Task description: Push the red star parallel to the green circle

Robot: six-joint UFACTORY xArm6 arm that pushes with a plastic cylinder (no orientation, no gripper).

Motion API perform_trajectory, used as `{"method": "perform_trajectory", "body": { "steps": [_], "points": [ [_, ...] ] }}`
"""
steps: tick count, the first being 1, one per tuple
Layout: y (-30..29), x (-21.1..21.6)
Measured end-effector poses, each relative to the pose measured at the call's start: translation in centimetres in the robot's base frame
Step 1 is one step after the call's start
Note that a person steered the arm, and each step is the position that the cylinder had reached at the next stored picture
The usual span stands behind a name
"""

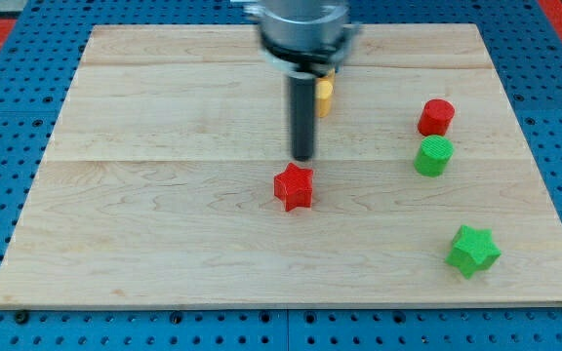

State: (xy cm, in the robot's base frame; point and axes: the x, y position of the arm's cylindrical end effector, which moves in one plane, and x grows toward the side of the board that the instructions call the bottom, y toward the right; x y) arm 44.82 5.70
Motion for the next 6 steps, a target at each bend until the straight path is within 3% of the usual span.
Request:
{"method": "perform_trajectory", "body": {
  "steps": [1,3,4,5,6],
  "points": [
    [3.4,4.9],
    [-13.7,2.2],
    [-12.4,4.3],
    [-15.9,5.7],
    [-17.0,1.0]
  ]
}}
